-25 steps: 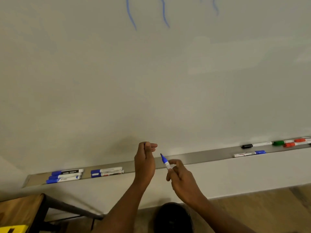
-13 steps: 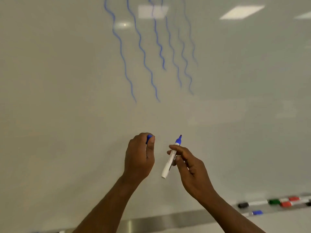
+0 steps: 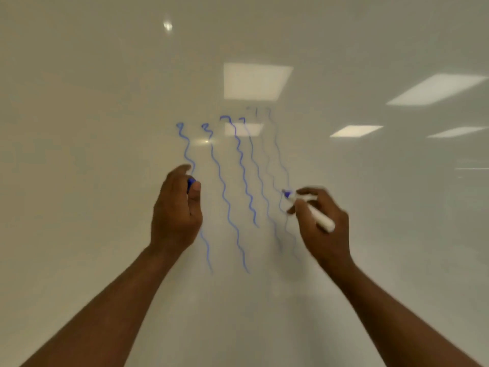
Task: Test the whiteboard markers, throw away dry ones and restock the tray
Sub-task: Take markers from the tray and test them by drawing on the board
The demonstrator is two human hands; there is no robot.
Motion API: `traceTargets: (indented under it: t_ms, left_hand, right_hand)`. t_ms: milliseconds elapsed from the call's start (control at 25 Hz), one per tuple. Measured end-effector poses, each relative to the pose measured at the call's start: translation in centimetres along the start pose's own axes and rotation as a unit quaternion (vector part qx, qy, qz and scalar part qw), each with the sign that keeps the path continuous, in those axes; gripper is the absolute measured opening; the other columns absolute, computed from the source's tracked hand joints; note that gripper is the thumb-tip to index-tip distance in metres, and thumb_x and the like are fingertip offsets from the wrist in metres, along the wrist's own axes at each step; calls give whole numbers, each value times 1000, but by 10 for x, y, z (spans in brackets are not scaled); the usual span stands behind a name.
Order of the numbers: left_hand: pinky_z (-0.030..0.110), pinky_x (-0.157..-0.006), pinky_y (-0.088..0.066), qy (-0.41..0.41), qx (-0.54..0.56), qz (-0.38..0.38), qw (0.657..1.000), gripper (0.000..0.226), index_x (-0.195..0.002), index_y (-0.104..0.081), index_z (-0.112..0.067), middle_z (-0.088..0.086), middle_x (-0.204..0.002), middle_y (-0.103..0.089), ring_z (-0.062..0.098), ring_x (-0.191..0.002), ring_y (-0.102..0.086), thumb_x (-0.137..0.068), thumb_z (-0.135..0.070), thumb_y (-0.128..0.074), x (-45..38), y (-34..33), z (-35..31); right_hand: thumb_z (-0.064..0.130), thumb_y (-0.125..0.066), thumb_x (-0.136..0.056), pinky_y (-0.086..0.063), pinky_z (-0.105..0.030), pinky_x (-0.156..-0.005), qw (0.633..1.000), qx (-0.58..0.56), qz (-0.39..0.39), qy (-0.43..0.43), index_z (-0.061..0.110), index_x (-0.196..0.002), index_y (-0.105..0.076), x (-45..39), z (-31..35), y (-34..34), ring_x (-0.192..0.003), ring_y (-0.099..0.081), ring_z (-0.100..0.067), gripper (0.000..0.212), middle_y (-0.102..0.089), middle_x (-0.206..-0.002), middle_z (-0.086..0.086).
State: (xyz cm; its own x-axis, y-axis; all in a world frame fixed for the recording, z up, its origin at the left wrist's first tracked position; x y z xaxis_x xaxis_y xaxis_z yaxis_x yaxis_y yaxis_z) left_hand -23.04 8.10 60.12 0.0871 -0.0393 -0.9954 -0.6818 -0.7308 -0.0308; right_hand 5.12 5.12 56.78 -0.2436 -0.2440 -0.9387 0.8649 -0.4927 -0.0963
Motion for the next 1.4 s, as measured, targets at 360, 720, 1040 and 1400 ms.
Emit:
traceTargets:
  t_ms: [360,720,1040,1400]
  left_hand:
    - [20,-92,-29,61,0,-2,998,41,-142,-36,-11,8,-142,-47,22,-123,-45,-103,-24,-37,-93,-2,45]
    - [22,-102,-26,44,-34,-2,998,48,-149,-30,-12,8,-147,-44,26,-133,-42,-103,-24,-38,-90,-3,58]
    - [38,-108,-32,37,-52,-13,998,49,-149,-30,-13,10,-149,-41,30,-134,-41,-103,-24,-39,-88,-5,54]
    - [38,-108,-32,15,-80,-15,997,49,-148,-31,-7,15,-147,-43,33,-133,-42,-103,-24,-38,-87,-4,53]
  right_hand:
    - [28,-68,-79,-47,-22,-64,996,-28,-71,-48,26,-92,-69,-170,1,9,-66,-59,0,13,-69,-80,12]
    - [28,-64,-80,-42,-22,-58,997,54,-61,-11,22,-85,-70,-186,-1,7,-63,-59,-3,11,-70,-75,8]
    - [23,-66,-79,-43,-23,-57,994,10,-70,-89,21,-77,-71,-116,-35,44,-67,-65,-8,5,-73,-74,2]
    - [15,-61,-81,-48,-29,-58,979,65,-88,-172,22,-71,-70,-24,-90,93,-60,-61,-7,14,-73,-70,5]
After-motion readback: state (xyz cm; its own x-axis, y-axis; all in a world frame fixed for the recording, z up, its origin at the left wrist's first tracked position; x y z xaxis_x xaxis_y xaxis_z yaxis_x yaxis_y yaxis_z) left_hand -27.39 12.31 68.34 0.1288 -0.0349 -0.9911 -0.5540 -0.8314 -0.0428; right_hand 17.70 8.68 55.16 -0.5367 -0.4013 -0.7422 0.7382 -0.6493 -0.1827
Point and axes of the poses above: each hand's wrist, its own x-axis away from the middle knuckle, its own y-axis out of the back of the hand, z = x × y, the point moved 10 cm from there along -x, towards the middle knuckle
